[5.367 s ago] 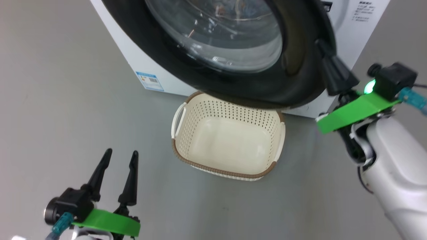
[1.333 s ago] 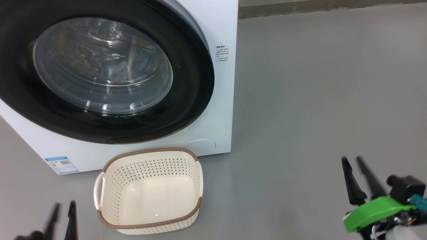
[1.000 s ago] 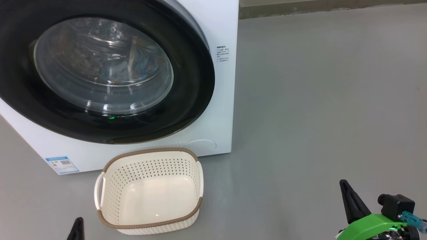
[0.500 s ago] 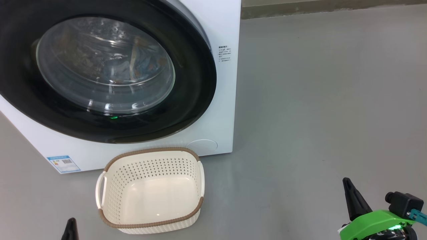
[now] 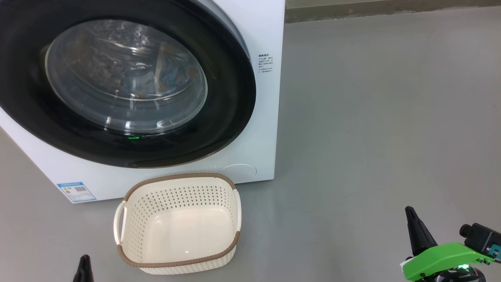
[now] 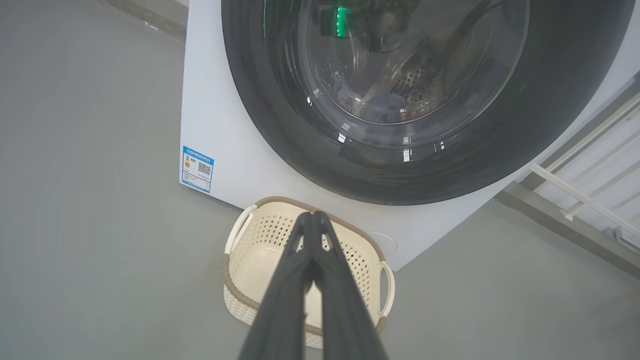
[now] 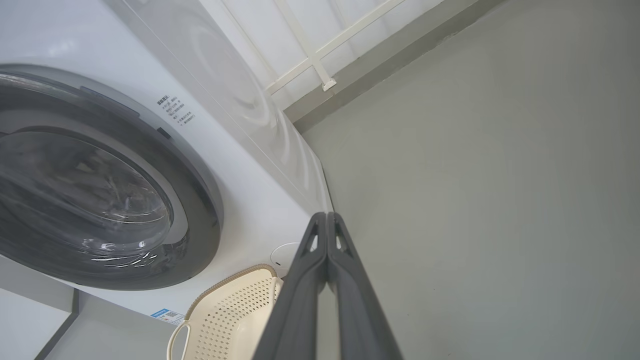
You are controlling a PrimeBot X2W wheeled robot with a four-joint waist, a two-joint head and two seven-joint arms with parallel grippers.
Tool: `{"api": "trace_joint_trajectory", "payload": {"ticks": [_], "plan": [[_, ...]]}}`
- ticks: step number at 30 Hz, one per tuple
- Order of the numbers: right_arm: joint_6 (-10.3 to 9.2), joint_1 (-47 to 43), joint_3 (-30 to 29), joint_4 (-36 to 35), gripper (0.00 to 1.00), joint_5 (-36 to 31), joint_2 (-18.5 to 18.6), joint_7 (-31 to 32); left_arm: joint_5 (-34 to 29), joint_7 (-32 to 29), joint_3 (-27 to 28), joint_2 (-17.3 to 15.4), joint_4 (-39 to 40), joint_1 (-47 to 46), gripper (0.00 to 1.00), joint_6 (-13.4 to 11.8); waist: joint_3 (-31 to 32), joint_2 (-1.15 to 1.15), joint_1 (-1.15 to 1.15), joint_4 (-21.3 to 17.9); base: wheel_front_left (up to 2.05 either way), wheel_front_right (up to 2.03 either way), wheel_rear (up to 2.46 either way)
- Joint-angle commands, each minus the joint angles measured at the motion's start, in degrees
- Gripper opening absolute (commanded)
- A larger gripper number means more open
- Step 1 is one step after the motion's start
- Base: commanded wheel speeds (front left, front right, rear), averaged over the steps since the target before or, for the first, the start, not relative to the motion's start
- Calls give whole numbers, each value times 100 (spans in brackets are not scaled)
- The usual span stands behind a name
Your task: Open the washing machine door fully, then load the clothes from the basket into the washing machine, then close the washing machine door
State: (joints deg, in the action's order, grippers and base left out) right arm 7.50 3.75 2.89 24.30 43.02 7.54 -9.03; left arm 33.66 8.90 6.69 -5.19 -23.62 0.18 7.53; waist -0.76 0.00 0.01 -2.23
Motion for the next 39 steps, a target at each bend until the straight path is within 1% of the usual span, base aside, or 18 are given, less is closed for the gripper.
{"api": "trace_joint_trajectory", "payload": {"ticks": [1, 39], "plan": [[0, 175, -60, -187, 0, 184, 49, 57, 220, -53, 51, -60, 202, -232, 0, -1, 1, 0, 0, 6, 0, 0, 0], [-1, 203, -431, -538, 0, 2158, -166, 683, 2570, -675, 25, 62, 518, -401, 0, -3, 25, 0, 0, 97, 0, 0, 0]]}}
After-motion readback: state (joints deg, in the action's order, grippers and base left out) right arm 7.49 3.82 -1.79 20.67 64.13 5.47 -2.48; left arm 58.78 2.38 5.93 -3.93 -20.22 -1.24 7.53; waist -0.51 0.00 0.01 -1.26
